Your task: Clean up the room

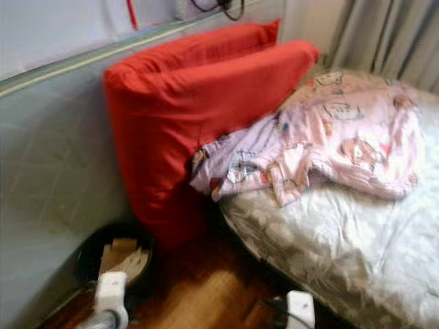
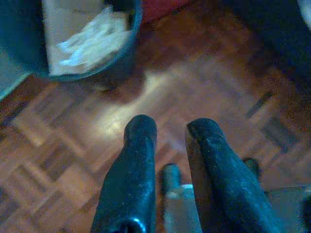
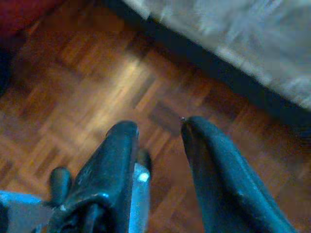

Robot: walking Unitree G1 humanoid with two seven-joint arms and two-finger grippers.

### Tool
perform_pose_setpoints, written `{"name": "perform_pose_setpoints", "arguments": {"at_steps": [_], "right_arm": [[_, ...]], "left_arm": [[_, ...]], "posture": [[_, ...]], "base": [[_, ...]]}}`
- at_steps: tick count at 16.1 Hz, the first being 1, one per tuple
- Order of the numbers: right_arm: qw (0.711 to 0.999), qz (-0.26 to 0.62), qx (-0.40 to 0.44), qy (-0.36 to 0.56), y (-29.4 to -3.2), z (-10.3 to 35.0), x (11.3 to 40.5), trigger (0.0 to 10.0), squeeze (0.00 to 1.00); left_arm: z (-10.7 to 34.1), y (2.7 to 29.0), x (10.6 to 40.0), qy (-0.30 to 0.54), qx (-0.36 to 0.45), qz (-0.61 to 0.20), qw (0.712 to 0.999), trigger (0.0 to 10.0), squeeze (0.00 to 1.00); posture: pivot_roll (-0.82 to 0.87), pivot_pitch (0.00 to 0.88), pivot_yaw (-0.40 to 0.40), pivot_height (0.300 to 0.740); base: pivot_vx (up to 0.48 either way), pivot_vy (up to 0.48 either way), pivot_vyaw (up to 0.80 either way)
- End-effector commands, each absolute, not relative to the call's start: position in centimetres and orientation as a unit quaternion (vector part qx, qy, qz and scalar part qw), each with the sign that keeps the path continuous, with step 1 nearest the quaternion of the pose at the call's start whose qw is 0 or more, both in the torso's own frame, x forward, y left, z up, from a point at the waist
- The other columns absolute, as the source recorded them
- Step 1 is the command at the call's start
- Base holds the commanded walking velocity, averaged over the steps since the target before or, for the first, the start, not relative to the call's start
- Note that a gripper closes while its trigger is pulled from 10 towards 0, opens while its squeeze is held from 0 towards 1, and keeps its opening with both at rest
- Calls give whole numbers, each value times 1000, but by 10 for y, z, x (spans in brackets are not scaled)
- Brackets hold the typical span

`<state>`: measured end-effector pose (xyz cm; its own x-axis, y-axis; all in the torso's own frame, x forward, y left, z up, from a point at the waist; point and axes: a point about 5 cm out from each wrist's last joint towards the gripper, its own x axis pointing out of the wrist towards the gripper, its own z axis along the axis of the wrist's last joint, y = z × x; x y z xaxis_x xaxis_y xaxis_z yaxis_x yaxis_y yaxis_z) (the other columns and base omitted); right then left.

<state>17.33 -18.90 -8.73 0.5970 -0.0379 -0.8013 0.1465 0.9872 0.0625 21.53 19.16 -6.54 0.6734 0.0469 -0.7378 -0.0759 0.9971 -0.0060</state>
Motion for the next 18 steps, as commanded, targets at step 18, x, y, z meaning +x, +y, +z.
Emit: {"name": "perform_pose_setpoints", "arguments": {"at_steps": [18], "right_arm": [[883,-72,79,457,-191,-94,156,10000,0]], "left_arm": [[-66,202,211,406,-10,48,912,10000,0]], "posture": [[24,49,-22,740]], "base": [[242,0,-173]]}}
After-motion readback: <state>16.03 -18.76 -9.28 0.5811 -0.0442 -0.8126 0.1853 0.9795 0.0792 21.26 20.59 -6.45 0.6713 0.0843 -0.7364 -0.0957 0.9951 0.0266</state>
